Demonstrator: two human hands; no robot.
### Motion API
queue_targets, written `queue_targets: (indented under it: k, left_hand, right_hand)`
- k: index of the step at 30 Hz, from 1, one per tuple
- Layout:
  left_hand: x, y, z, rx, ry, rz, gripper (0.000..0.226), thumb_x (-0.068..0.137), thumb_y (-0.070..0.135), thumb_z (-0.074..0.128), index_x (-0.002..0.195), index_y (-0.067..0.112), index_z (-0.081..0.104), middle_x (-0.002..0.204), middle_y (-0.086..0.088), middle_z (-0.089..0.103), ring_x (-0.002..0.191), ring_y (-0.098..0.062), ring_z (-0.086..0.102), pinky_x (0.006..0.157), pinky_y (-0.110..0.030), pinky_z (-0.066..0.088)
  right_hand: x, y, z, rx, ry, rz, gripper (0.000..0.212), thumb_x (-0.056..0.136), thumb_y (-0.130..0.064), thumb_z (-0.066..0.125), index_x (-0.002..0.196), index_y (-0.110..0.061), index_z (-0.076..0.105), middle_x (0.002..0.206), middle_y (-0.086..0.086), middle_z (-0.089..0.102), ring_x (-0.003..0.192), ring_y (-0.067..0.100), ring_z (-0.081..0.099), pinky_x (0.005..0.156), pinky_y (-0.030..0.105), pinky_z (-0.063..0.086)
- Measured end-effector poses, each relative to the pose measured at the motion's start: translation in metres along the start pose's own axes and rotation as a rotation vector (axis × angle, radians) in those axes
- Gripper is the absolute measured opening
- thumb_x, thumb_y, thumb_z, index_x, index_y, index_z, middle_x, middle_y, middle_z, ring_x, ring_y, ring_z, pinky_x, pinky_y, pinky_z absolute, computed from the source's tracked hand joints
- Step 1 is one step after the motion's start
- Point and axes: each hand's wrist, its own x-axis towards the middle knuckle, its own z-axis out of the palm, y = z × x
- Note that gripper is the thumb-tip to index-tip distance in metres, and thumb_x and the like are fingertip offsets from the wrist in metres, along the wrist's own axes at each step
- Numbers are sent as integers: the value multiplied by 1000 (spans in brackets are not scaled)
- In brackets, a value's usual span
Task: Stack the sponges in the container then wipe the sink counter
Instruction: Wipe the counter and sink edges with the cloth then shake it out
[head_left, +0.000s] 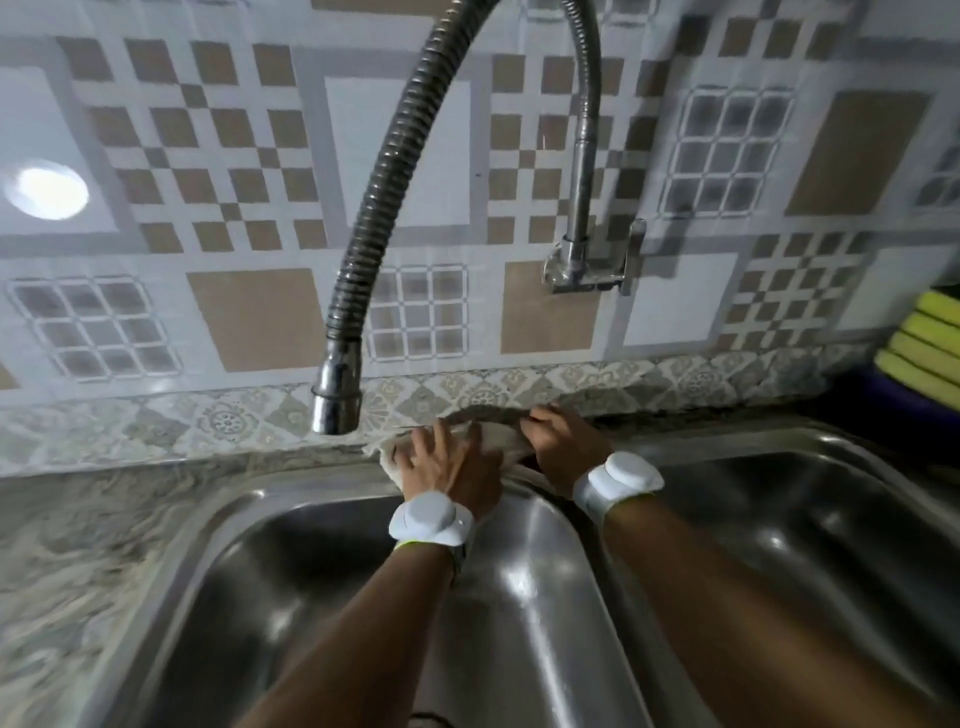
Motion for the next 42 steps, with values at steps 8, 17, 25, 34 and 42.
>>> queue_targets:
  k: [8,17,25,34,42]
  left_hand:
    - [-18,62,14,-225,7,-77,28,86,41,46,113,43,54,128,-2,39,122,-32,32,92,-51,32]
    - [-76,85,34,-982,38,-368,33,85,33,61,116,36,71,128,-11,68,120,-30,60,98,-18,41]
    - [-130,86,26,-1096,-77,-374,31,77,33,69,107,38,75,108,-6,77,99,-18,71,89,-18,49]
    - [-201,82,-8,-1279,-362,-498,33,84,31,56,116,27,49,115,-12,58,98,-31,61,78,-51,56]
    - [-242,76,-93,-639,-16,-175,19,77,33,78,91,20,76,93,-6,75,76,-16,65,63,-17,42]
  right_hand:
    - [-29,44,-12,232,-36,268,32,94,-13,40,119,-13,60,134,15,54,125,34,47,106,40,41]
    - [-98,28,-7,408,-95,381,41,96,-17,33,131,-36,40,138,15,46,122,38,48,97,42,40]
    - [-165,12,-22,573,-119,371,32,76,-21,63,107,-18,57,114,15,69,105,35,63,76,27,44]
    - [-208,5,-50,670,-273,443,25,85,-16,55,100,-14,74,115,10,72,113,25,63,83,20,44]
    - [-217,-10,-169,558,0,234,14,76,-4,72,82,-17,74,71,-7,72,68,7,64,68,18,52]
